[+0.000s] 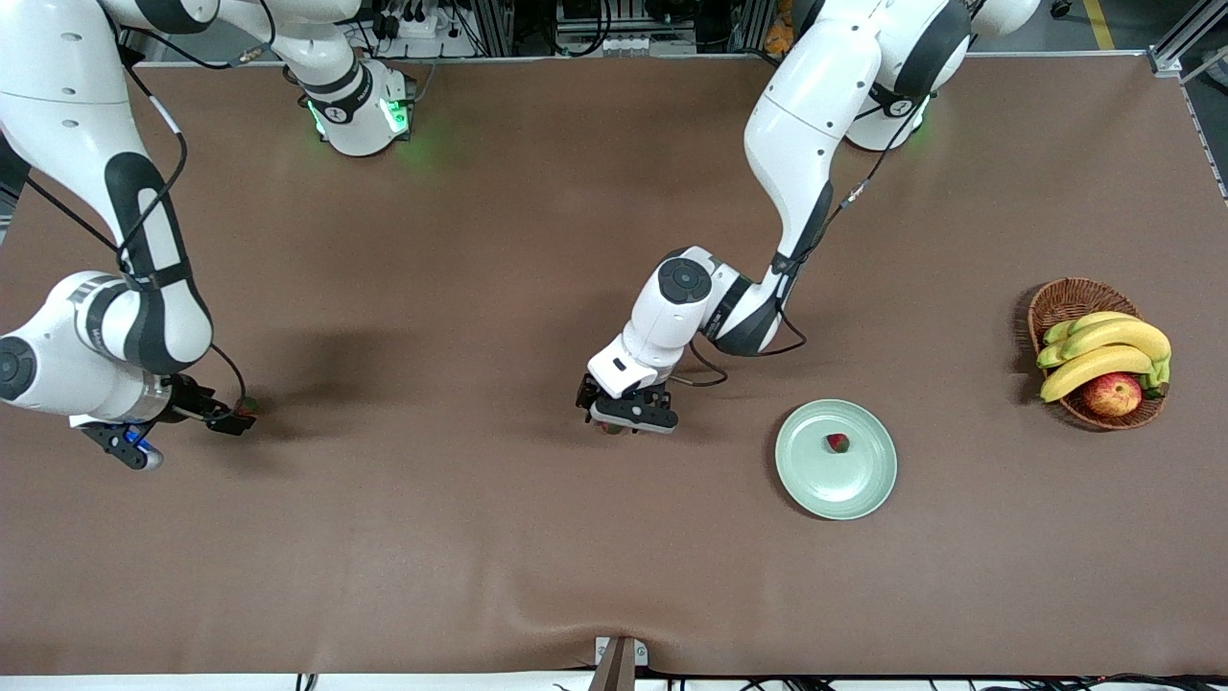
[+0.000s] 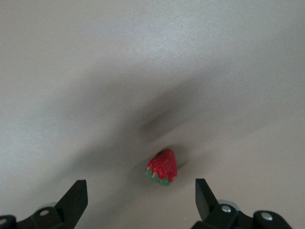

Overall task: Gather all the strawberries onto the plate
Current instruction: 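Grasp the strawberry with the left gripper while the right gripper reaches another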

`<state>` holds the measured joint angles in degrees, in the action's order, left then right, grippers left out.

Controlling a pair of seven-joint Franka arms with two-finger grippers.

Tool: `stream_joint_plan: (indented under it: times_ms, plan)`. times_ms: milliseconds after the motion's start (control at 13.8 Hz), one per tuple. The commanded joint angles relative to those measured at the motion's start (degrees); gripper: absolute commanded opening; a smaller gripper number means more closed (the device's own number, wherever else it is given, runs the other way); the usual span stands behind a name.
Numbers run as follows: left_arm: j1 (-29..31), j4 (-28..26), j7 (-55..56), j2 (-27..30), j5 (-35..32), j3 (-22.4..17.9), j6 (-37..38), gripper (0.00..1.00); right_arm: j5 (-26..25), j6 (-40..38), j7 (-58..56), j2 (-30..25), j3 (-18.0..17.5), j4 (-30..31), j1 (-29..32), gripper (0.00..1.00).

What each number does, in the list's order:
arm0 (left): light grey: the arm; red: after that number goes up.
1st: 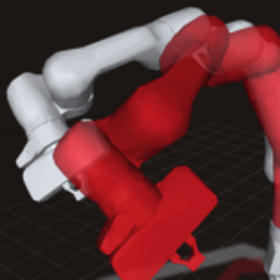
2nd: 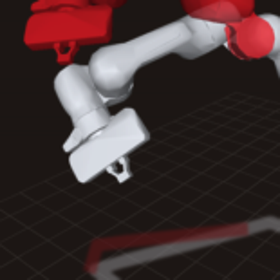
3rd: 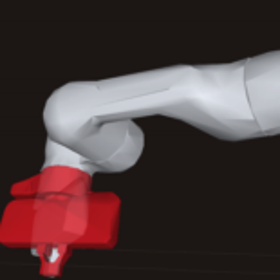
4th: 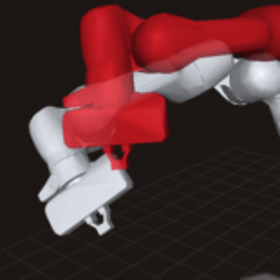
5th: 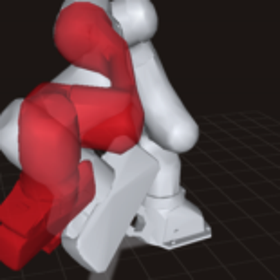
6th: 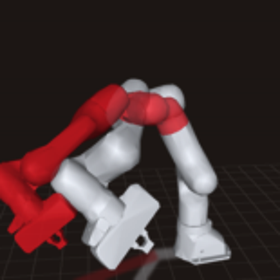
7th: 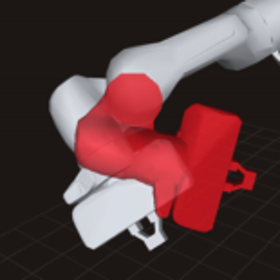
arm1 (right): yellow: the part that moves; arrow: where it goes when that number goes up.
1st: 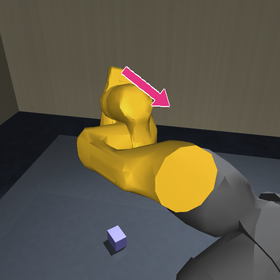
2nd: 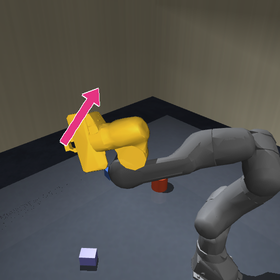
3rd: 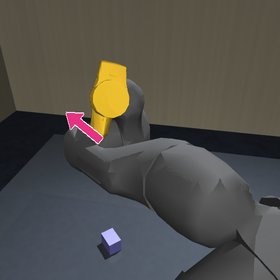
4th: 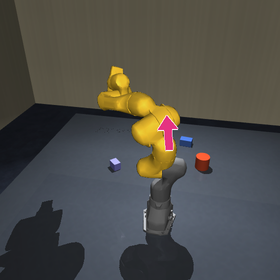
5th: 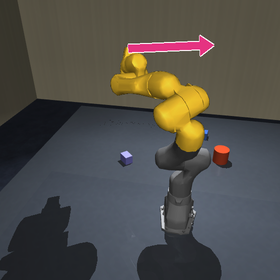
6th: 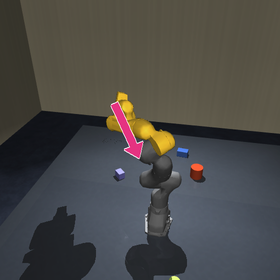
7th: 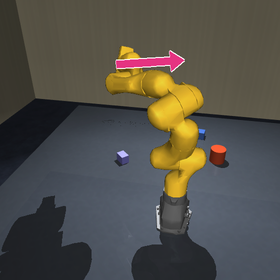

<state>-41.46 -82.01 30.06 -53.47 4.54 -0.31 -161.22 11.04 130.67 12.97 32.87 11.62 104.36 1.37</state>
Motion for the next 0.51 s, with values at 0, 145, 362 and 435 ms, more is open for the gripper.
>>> stream_joint_plan:
  times_ms: [0,145,362,435]
  plan:
    - [-0.29,2.21,-0.53,-1.38,-0.85,-0.40,-0.50,0.79,-0.94,6.07,0.83,-1.14,0.25,5.49,-0.66,1.00]
    - [-0.38,2.21,-0.62,-1.55,-0.85,-0.48,-0.59,0.67,-0.94,6.61,0.83,-0.97,0.25,5.59,-0.84,1.00]
    - [-0.38,2.21,-1.49,-1.64,-0.85,-0.49,-0.59,0.58,-0.94,7.31,0.48,-0.27,0.25,5.59,-0.58,1.00]
    - [-0.47,2.21,-1.50,-1.90,-0.94,-0.49,-0.85,0.58,-0.94,8.10,0.39,0.08,0.25,5.59,-0.58,1.00]
